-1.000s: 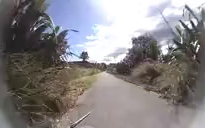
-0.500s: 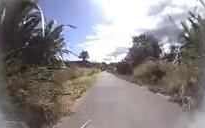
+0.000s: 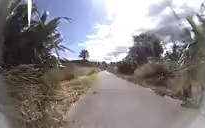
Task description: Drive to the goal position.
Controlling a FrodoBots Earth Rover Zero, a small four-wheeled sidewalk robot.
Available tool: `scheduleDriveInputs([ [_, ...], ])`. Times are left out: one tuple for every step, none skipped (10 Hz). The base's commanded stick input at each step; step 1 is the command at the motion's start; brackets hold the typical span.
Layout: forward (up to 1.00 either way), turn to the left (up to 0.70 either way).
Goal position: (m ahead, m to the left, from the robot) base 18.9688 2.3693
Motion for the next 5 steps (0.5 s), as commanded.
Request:
scheduleDriveInputs([
  [0.7,0.0],
  [0.7,0.0],
  [0.7,0.0],
  [0.7,0.0],
  [0.7,0.0],
])
